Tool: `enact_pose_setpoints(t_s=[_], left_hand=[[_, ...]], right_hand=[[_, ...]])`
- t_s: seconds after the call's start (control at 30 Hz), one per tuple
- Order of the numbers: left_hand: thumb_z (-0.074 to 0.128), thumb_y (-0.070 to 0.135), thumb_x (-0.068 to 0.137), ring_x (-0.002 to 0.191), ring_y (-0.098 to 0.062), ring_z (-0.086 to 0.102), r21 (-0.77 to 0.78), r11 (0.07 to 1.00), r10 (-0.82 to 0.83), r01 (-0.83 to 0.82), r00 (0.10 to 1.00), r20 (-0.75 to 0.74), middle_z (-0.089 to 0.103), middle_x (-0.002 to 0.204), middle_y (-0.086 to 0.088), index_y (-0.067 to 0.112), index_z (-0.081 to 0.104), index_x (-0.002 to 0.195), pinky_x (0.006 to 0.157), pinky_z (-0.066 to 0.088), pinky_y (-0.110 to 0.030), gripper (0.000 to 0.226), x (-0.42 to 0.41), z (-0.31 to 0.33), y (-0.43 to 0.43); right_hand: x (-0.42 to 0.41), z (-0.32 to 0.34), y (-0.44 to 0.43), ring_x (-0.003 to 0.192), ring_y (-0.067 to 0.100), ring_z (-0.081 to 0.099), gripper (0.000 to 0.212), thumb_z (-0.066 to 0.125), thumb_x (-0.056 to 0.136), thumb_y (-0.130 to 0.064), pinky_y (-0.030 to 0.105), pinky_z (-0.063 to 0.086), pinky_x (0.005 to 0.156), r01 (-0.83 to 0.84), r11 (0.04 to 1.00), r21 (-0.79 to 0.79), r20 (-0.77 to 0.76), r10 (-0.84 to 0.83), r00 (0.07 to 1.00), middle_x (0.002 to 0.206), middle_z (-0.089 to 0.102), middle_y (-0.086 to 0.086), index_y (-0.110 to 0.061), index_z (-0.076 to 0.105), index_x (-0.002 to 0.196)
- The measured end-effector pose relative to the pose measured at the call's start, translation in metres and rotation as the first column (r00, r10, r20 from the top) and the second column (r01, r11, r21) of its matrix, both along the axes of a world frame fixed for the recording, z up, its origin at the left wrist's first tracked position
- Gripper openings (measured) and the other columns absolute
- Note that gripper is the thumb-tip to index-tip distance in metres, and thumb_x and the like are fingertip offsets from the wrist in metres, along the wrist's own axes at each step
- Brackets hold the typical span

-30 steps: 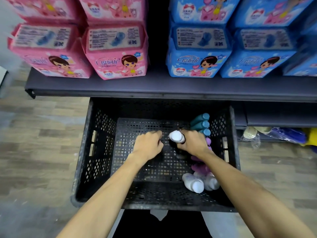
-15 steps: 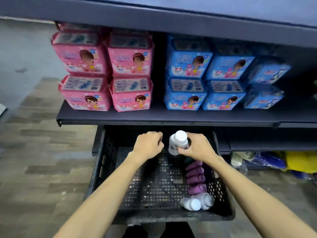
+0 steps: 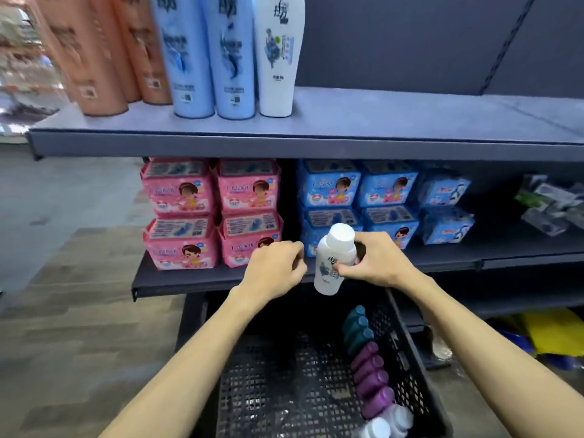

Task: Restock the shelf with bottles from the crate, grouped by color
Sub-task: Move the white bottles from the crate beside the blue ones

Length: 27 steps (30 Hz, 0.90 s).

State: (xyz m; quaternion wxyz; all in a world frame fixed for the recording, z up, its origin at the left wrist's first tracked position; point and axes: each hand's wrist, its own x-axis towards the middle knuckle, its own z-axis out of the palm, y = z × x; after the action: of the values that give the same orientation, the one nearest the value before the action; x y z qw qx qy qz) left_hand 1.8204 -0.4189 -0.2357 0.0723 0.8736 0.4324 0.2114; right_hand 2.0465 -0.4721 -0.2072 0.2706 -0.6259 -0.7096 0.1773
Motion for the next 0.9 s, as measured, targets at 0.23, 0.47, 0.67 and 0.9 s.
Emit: enact_pose_setpoints(t_s=[0.23,0.47,0.67,0.9], left_hand=[[0.053,0.037,0.084,0.08,-0.023,0.062,0.15,0.984,0.083,-0.095,0.993,0.081,0.064,0.082,0.007,0.024,0.057,0.087,0.063,0.043,-0.033,0.013,-0.02,0.056,0.008],[0.054,0.037,0.085,0.072,-0.022,0.059,0.342,0.935,0.048,-0.093,0.989,0.138,0.061,0.074,0.006,0.023,0.054,0.08,0.059,0.045,-0.033,0.015,-0.03,0.141,0.014],[0.056,0.033,0.084,0.069,-0.021,0.057,0.459,0.88,0.04,-0.121,0.982,0.183,0.058,0.068,0.008,0.021,0.056,0.077,0.056,0.041,-0.031,0.013,-0.037,0.203,0.021],[0.056,0.035,0.083,0.073,-0.022,0.058,0.538,0.828,0.123,-0.16,0.987,0.104,0.061,0.072,0.006,0.02,0.056,0.077,0.058,0.036,-0.029,0.016,-0.043,0.253,0.036]], right_hand=[[-0.02,0.072,-0.006,0.077,0.011,0.067,0.017,0.079,0.073,-0.03,0.025,0.053,0.069,-0.039,0.989,0.144,-0.14,0.06,0.988,0.084,0.073,-0.012,-0.031,0.07,0.088],[-0.038,0.168,0.0,0.079,0.016,0.069,0.016,0.077,0.078,-0.025,0.03,0.057,0.072,-0.123,0.944,0.306,-0.136,0.171,0.976,0.087,0.075,-0.005,-0.023,0.071,0.093],[-0.045,0.23,0.018,0.068,0.005,0.057,0.008,0.073,0.076,-0.031,0.03,0.053,0.067,-0.158,0.888,0.432,-0.08,0.212,0.974,0.079,0.071,-0.01,-0.031,0.068,0.083],[-0.048,0.277,0.041,0.078,0.009,0.07,0.017,0.071,0.076,-0.032,0.024,0.056,0.069,-0.148,0.861,0.487,-0.081,0.213,0.974,0.086,0.076,-0.008,-0.022,0.074,0.089]])
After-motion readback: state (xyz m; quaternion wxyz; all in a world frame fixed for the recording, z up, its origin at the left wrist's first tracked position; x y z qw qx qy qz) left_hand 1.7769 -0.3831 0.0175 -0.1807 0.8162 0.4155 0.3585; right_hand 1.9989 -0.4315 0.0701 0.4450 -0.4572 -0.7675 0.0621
